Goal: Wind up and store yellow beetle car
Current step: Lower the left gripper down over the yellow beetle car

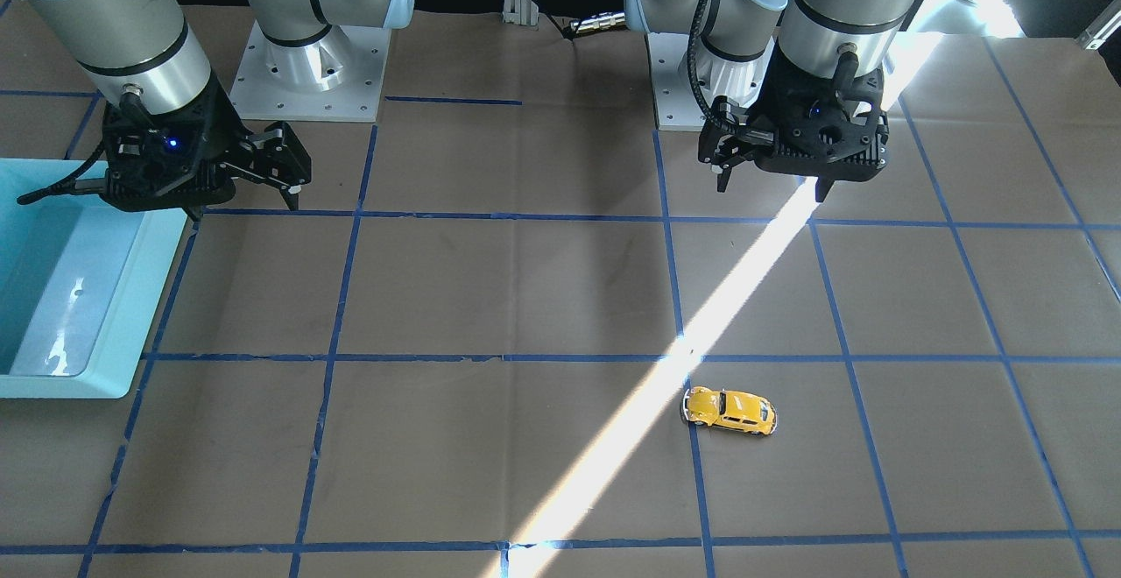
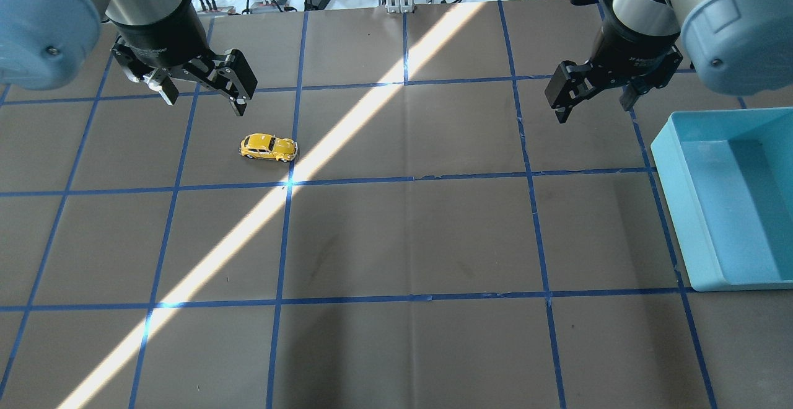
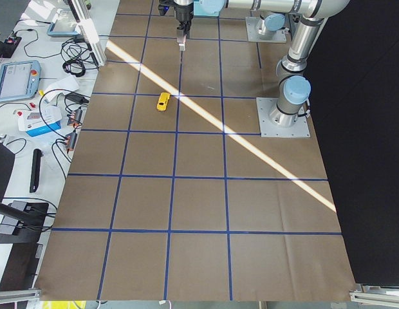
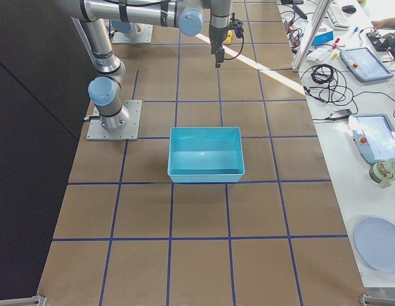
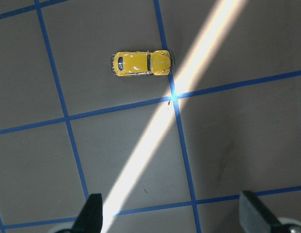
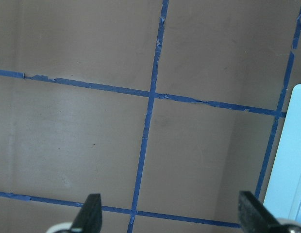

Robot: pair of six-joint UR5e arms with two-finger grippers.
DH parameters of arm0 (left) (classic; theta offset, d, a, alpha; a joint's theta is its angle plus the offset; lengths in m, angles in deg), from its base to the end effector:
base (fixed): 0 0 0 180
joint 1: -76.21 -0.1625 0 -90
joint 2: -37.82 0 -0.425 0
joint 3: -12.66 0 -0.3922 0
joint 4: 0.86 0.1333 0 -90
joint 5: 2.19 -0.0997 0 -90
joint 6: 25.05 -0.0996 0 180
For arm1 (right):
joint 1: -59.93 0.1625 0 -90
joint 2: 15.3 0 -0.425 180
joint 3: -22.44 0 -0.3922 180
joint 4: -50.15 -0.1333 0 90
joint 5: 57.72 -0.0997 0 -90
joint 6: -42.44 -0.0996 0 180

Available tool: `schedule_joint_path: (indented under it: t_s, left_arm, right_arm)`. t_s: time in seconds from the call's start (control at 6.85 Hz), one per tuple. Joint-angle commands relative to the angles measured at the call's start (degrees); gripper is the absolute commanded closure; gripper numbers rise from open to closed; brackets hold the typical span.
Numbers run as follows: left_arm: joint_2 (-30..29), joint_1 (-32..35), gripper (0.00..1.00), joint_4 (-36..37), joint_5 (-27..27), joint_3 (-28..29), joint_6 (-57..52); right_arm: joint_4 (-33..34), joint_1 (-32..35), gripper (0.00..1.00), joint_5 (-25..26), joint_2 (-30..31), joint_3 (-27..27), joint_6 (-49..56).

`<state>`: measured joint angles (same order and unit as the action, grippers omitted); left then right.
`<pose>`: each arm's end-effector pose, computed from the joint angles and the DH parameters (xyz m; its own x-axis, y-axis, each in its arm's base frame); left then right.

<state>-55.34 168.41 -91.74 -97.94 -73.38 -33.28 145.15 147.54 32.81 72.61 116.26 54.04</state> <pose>-0.1430 -0.5100 0.4931 -0.9785 0.1810 -0.0990 0.1803 0.9835 0.0157 0.1113 -0.5088 0.4457 -0.9871 -0.1602 0.0059 -0.1601 0.9870 0.0174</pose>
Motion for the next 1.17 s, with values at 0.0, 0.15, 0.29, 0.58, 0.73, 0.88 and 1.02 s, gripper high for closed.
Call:
schedule_joint_path:
  t_s: [0.0, 0.15, 0.29, 0.58, 0.73, 0.88, 1.02]
  left_arm:
    - [-0.36, 0.0, 0.0, -0.01, 0.03, 0.0, -0.2]
    - [-0.27, -0.09, 0.0, 0.08, 1.33, -0.26, 0.15]
    - [-0.27, -0.18, 0.0, 0.26, 5.44, -0.27, 1.54]
    - [-2.54, -0.62, 0.0, 0.78, 5.04, 1.21, -1.06]
    - [-4.39, -0.79, 0.0, 1.22, 4.95, 1.75, -6.65]
    - [-5.62, -1.23, 0.0, 6.1, 5.04, -0.25, -17.67]
    - [-9.03, -2.8, 0.0, 8.32, 5.04, -0.61, -29.96]
  right_arm:
    - [-0.08, -0.07, 0.0, 0.0, -0.02, 0.22, 0.0]
    - [0.01, -0.07, 0.0, 0.0, -0.02, 0.22, 0.09]
    - [0.01, -0.07, 0.0, 0.08, -0.02, 0.13, 0.18]
    - [-0.87, -0.34, 0.0, 0.09, -0.02, 0.04, 0.0]
    - [-0.87, -0.34, 0.0, 0.0, -0.02, 0.13, -1.48]
    - [-0.52, -0.25, 0.0, -0.35, -0.02, 0.31, -1.75]
    - [-0.34, -0.25, 0.0, -0.35, -0.02, 0.39, -1.76]
